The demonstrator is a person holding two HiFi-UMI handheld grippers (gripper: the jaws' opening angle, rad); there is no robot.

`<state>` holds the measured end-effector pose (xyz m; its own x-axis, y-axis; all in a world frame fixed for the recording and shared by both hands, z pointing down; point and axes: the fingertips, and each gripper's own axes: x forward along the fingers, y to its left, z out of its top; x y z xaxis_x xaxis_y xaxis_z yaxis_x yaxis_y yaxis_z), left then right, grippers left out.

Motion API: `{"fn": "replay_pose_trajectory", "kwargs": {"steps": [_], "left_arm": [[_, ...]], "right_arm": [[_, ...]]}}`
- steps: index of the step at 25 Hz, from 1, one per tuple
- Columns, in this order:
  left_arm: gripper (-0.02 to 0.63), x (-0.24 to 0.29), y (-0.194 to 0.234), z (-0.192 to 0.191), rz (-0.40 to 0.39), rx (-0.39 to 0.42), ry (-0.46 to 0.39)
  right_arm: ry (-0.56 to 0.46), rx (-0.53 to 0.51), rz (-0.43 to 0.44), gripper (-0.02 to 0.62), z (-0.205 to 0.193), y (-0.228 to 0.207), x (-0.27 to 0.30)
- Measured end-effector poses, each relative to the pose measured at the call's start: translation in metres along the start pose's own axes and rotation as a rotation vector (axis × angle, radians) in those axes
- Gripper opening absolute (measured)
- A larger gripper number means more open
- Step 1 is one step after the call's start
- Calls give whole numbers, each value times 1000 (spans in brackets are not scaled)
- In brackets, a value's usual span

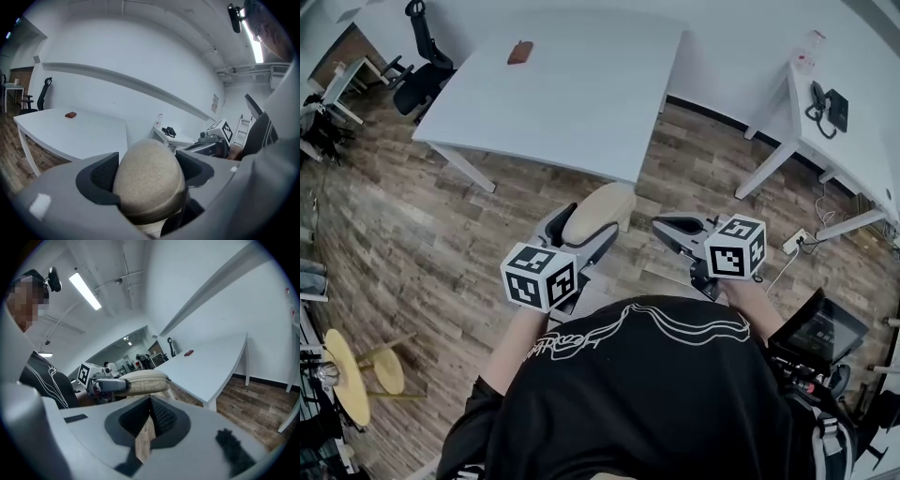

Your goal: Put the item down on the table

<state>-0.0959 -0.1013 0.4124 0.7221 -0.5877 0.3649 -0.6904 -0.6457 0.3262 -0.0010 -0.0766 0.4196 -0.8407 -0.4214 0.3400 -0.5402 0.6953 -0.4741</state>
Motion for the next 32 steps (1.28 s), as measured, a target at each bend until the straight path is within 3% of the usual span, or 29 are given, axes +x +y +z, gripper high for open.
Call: {"fn": "replay_pose_trajectory", "kwargs": {"steps": [7, 15, 22, 32], "left_arm": [[390, 31, 27, 23, 36, 45, -1], [390, 92, 65, 41, 89, 44, 36], [390, 154, 120, 53, 150, 32, 77], [390, 222, 211, 65, 263, 98, 126]], "right_arm": [[-13, 8, 5, 5, 21, -32, 8], [7, 54, 48, 5, 45, -100, 31], [69, 84, 82, 5, 71, -169, 66], [156, 117, 101, 5, 94, -244, 109]]}}
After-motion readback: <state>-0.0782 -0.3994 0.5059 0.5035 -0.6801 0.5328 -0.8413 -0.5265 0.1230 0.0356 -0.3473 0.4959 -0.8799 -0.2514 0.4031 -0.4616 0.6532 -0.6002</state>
